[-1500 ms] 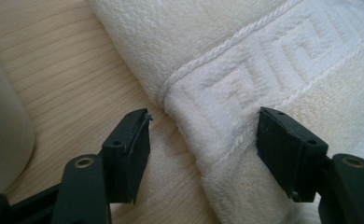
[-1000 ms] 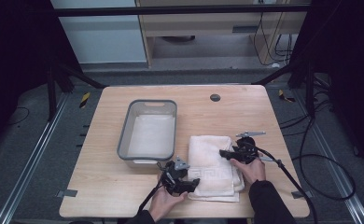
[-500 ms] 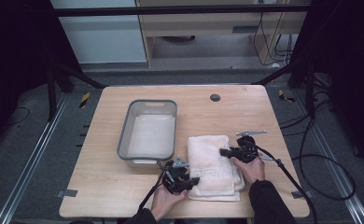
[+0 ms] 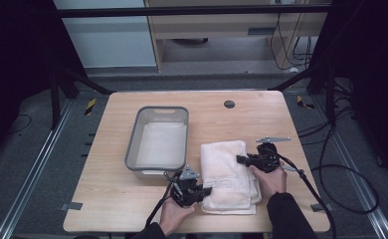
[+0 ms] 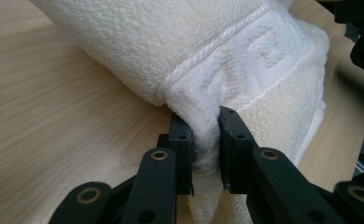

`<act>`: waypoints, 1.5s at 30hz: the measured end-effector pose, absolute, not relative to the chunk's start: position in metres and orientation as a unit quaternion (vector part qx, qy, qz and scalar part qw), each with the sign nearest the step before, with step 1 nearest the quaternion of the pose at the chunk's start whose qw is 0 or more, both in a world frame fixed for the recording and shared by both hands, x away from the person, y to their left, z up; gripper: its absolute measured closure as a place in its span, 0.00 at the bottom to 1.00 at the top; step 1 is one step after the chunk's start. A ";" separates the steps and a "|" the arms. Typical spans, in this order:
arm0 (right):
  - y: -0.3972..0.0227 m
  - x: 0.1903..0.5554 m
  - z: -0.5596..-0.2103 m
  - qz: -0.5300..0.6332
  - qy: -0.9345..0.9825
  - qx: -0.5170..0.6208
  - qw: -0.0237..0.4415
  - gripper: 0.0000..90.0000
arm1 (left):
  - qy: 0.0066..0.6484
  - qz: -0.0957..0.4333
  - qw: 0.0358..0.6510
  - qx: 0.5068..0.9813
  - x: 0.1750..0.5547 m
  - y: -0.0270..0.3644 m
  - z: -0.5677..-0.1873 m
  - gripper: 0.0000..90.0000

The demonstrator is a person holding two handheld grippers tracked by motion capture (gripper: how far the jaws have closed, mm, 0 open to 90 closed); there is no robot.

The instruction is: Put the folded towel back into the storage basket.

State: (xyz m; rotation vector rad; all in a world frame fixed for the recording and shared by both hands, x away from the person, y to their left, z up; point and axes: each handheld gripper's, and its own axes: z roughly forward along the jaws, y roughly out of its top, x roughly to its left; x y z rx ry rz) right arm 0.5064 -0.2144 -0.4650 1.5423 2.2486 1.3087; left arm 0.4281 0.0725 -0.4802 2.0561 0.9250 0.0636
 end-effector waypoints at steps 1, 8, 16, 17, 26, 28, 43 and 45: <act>-0.215 0.505 -0.462 0.435 0.740 0.509 0.058 0.74 | 0.370 0.026 0.432 0.822 0.427 0.073 -0.479 0.85; -0.215 0.499 -0.449 0.448 0.737 0.501 0.072 0.74 | 0.359 0.039 0.443 0.820 0.423 0.076 -0.465 0.85; -0.214 0.493 -0.433 0.464 0.733 0.490 0.090 0.74 | 0.353 0.049 0.460 0.814 0.420 0.080 -0.452 0.85; -0.214 0.492 -0.431 0.468 0.731 0.488 0.092 0.74 | 0.352 0.050 0.463 0.812 0.420 0.081 -0.450 0.85; -0.212 0.486 -0.416 0.486 0.723 0.479 0.108 0.74 | 0.346 0.063 0.476 0.806 0.417 0.087 -0.436 0.85; -0.213 0.485 -0.413 0.494 0.719 0.476 0.110 0.74 | 0.346 0.066 0.482 0.802 0.416 0.088 -0.431 0.85; -0.208 0.486 -0.396 0.508 0.714 0.466 0.120 0.74 | 0.342 0.083 0.493 0.796 0.415 0.095 -0.415 0.85; -0.206 0.486 -0.393 0.508 0.715 0.464 0.124 0.74 | 0.342 0.085 0.494 0.795 0.415 0.095 -0.414 0.85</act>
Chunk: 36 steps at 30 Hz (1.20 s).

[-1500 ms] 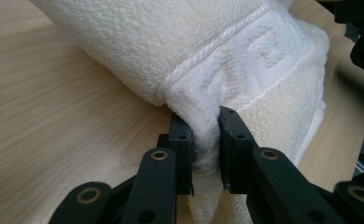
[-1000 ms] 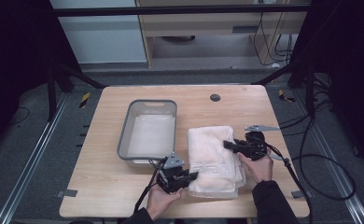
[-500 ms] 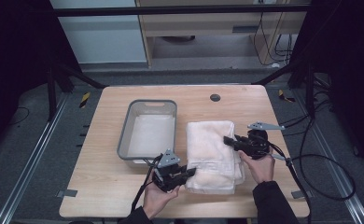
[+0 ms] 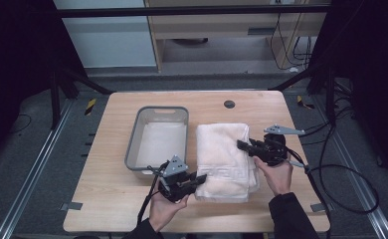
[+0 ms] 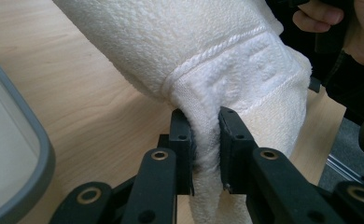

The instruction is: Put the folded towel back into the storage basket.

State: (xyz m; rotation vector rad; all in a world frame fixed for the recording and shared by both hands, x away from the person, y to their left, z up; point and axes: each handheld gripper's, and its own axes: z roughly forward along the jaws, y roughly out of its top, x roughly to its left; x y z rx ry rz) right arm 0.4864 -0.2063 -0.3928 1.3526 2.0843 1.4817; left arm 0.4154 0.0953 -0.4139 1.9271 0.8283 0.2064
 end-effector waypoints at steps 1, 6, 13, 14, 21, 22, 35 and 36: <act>-0.206 0.486 -0.393 0.508 0.715 0.464 0.124 0.74 | 0.341 0.086 0.494 0.795 0.416 0.096 -0.412 0.85; -0.201 0.489 -0.382 0.519 0.709 0.459 0.127 0.74 | 0.339 0.098 0.501 0.790 0.418 0.105 -0.400 0.85; -0.191 0.493 -0.370 0.522 0.709 0.453 0.141 0.74 | 0.343 0.104 0.506 0.785 0.424 0.113 -0.392 0.85; -0.190 0.493 -0.368 0.523 0.708 0.453 0.142 0.74 | 0.344 0.103 0.507 0.784 0.425 0.115 -0.390 0.85; -0.181 0.497 -0.357 0.527 0.709 0.445 0.149 0.74 | 0.348 0.112 0.515 0.775 0.425 0.123 -0.382 0.85; -0.179 0.498 -0.354 0.528 0.708 0.444 0.150 0.74 | 0.350 0.113 0.519 0.772 0.425 0.125 -0.379 0.85; -0.162 0.503 -0.331 0.534 0.708 0.432 0.162 0.74 | 0.363 0.123 0.541 0.749 0.429 0.145 -0.365 0.86; -0.160 0.504 -0.329 0.534 0.709 0.432 0.161 0.74 | 0.364 0.124 0.542 0.747 0.429 0.146 -0.364 0.86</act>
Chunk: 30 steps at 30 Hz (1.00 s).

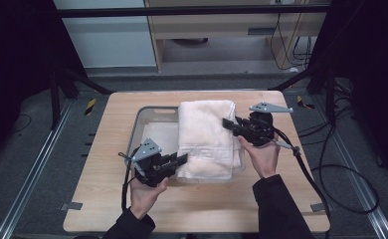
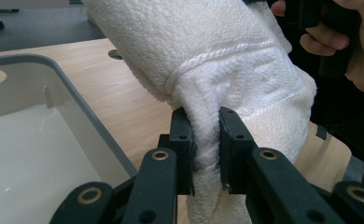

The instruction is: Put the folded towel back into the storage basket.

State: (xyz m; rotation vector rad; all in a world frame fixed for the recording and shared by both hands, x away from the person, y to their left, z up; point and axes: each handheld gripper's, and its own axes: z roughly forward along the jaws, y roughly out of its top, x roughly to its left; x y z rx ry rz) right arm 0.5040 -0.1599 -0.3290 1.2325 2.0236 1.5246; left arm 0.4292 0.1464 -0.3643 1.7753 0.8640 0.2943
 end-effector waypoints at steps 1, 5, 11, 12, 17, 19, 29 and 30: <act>-0.160 0.504 -0.329 0.534 0.709 0.432 0.161 0.74 | 0.364 0.124 0.542 0.747 0.429 0.146 -0.364 0.86; -0.153 0.506 -0.323 0.534 0.710 0.427 0.166 0.74 | 0.366 0.132 0.543 0.744 0.430 0.151 -0.362 0.86; -0.141 0.510 -0.314 0.533 0.713 0.421 0.174 0.74 | 0.375 0.138 0.548 0.735 0.432 0.160 -0.357 0.86; -0.141 0.510 -0.314 0.533 0.713 0.421 0.174 0.74 | 0.376 0.138 0.548 0.734 0.433 0.162 -0.357 0.86; -0.131 0.515 -0.311 0.536 0.712 0.418 0.175 0.74 | 0.381 0.147 0.548 0.730 0.434 0.169 -0.354 0.86; -0.129 0.516 -0.311 0.535 0.713 0.418 0.174 0.74 | 0.385 0.151 0.549 0.727 0.435 0.171 -0.354 0.86; -0.110 0.525 -0.307 0.537 0.712 0.417 0.178 0.74 | 0.401 0.165 0.551 0.713 0.439 0.188 -0.350 0.86; -0.110 0.525 -0.307 0.537 0.712 0.417 0.178 0.74 | 0.401 0.165 0.551 0.713 0.439 0.188 -0.350 0.86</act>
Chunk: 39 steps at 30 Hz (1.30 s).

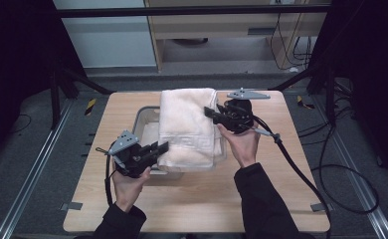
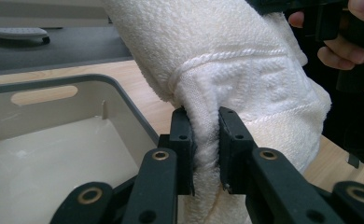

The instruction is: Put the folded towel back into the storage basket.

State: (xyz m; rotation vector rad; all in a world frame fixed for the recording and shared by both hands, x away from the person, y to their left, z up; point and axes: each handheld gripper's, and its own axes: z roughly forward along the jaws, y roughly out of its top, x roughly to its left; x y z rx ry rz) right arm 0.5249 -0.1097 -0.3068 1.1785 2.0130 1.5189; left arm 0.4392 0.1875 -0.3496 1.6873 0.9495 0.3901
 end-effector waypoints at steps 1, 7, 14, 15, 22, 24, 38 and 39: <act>-0.108 0.526 -0.306 0.538 0.711 0.416 0.178 0.74 | 0.403 0.165 0.552 0.711 0.440 0.189 -0.349 0.86; -0.093 0.531 -0.302 0.538 0.713 0.412 0.181 0.74 | 0.412 0.176 0.550 0.705 0.441 0.199 -0.347 0.86; -0.082 0.536 -0.300 0.539 0.714 0.409 0.181 0.74 | 0.421 0.189 0.545 0.700 0.443 0.208 -0.345 0.86; -0.078 0.538 -0.300 0.538 0.714 0.409 0.182 0.74 | 0.423 0.193 0.543 0.700 0.444 0.211 -0.344 0.86; -0.065 0.543 -0.299 0.537 0.716 0.406 0.183 0.74 | 0.434 0.197 0.541 0.693 0.446 0.222 -0.342 0.86; -0.061 0.544 -0.299 0.537 0.716 0.406 0.183 0.74 | 0.438 0.200 0.541 0.690 0.446 0.225 -0.342 0.86; -0.039 0.553 -0.301 0.541 0.714 0.406 0.178 0.74 | 0.455 0.213 0.532 0.682 0.450 0.242 -0.343 0.86; -0.038 0.554 -0.302 0.542 0.714 0.407 0.176 0.74 | 0.456 0.213 0.531 0.682 0.451 0.243 -0.343 0.86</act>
